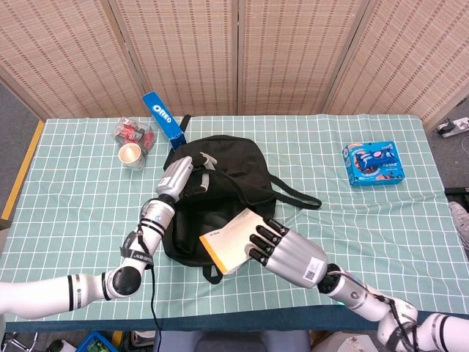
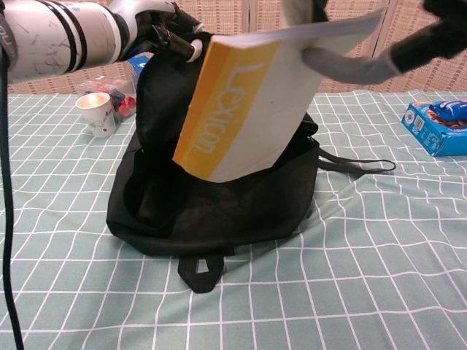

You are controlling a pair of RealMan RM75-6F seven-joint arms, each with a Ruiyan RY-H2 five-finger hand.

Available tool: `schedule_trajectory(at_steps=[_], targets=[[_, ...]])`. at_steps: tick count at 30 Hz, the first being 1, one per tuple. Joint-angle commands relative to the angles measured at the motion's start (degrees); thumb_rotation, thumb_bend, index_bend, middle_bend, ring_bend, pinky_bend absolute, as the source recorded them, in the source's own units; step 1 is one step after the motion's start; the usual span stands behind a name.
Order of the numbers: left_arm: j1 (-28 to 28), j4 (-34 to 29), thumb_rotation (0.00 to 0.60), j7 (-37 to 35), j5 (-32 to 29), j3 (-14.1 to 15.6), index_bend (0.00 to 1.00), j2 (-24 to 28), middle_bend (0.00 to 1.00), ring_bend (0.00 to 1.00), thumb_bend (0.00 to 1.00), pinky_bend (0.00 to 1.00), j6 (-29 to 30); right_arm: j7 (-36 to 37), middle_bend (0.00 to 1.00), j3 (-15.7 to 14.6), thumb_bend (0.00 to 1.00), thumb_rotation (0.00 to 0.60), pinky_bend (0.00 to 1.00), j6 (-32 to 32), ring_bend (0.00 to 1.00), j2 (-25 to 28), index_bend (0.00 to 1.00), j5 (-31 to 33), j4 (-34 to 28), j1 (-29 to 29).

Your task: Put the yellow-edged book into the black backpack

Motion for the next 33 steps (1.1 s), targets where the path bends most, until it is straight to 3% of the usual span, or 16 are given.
schedule_trajectory(at_steps=[1, 11, 23, 33], targets=[[-0.69, 0.36, 0.6, 0.01, -0.88, 0.38, 0.6, -0.1, 0.3, 0.3, 0.65, 0.25, 0.58, -2.02, 0.62, 1.33, 0.49, 0.6, 0.43, -3.68, 0.48, -2.91, 0.85, 1.18, 1.83, 3.13], [-1.09, -0.02, 0.6, -2.1, -1.76, 0.97, 0.59, 1.49, 0.3, 0.3, 0.65, 0.25, 0.51, -6.16, 0.62, 3.19, 0.49, 0.6, 0.43, -9.14, 0.49, -7.65, 0.85, 1.99, 9.02, 9.55], [-1.32, 0.14, 0.6, -4.17, -1.17, 2.73, 0.57, 3.63, 0.3, 0.3, 0.65, 0.25, -1.67, -8.79, 0.63, -2.17, 0.49, 0.6, 0.44, -16.04, 0.49, -12.13, 0.86, 2.24, 19.44, 13.66], [-1.14, -0.84, 0.6, -5.43, 2.25, 4.8, 0.57, 4.17, 0.3, 0.3, 0.65, 0.25, -1.51, -13.47, 0.62, -6.87, 0.48, 0.6, 0.44, -18.74, 0.49, -16.05, 0.86, 5.89, 19.67, 11.27]])
